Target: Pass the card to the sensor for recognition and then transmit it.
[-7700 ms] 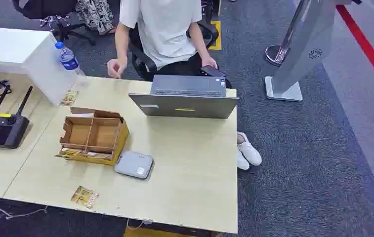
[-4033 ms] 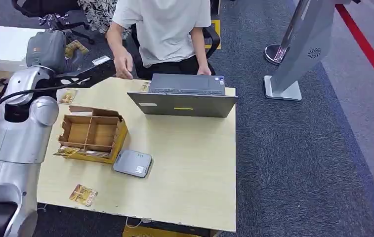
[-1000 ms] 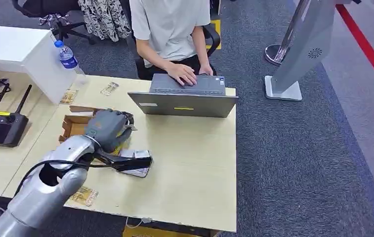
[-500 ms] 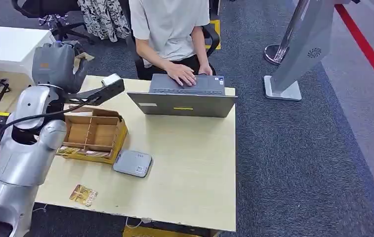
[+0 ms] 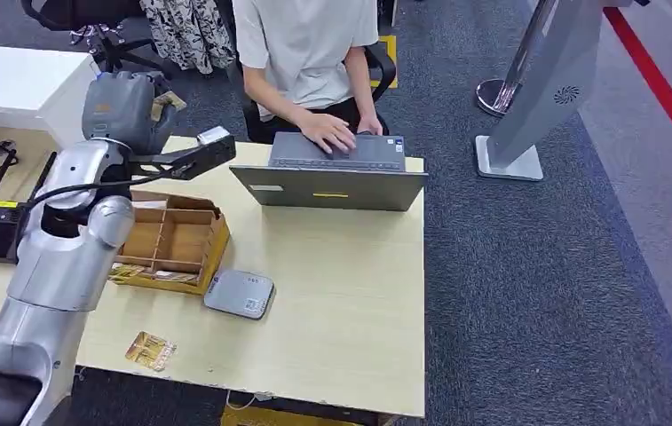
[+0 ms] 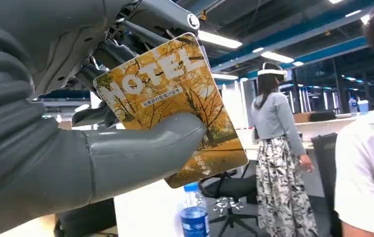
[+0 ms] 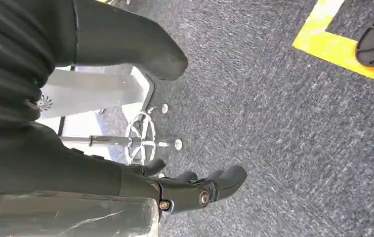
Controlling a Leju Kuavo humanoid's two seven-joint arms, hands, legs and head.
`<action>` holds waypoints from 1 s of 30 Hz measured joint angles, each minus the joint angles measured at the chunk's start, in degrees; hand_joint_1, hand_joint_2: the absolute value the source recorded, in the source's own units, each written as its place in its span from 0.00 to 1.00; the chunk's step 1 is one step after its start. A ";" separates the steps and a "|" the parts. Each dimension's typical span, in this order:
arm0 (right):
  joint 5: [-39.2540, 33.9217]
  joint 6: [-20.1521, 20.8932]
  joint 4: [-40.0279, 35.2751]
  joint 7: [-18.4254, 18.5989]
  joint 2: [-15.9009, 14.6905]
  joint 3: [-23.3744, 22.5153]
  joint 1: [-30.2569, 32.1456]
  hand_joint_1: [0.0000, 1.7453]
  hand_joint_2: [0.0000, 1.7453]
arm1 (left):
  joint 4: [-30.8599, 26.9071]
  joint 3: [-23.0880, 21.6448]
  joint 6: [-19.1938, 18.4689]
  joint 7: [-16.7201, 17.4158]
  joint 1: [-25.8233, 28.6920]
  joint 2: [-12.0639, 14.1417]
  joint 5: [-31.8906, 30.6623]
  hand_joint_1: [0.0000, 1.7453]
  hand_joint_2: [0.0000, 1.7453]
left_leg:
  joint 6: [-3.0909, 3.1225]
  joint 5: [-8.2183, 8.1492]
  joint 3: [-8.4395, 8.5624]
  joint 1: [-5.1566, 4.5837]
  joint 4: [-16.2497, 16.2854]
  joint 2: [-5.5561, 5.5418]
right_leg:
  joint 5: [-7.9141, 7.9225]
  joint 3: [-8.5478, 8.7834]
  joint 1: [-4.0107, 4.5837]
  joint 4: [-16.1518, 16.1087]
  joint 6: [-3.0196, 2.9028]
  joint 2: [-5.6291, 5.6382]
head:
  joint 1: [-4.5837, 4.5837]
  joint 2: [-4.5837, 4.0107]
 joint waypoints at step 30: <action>-0.46 -0.11 0.00 0.00 0.00 -0.02 0.11 0.00 1.00 | -1.01 0.87 -2.49 -2.71 4.36 -1.31 4.74 0.00 1.00 | 0.00 0.00 -0.01 0.01 -0.01 -0.01 | 0.00 0.01 0.00 0.00 0.00 0.00 | 0.00 0.00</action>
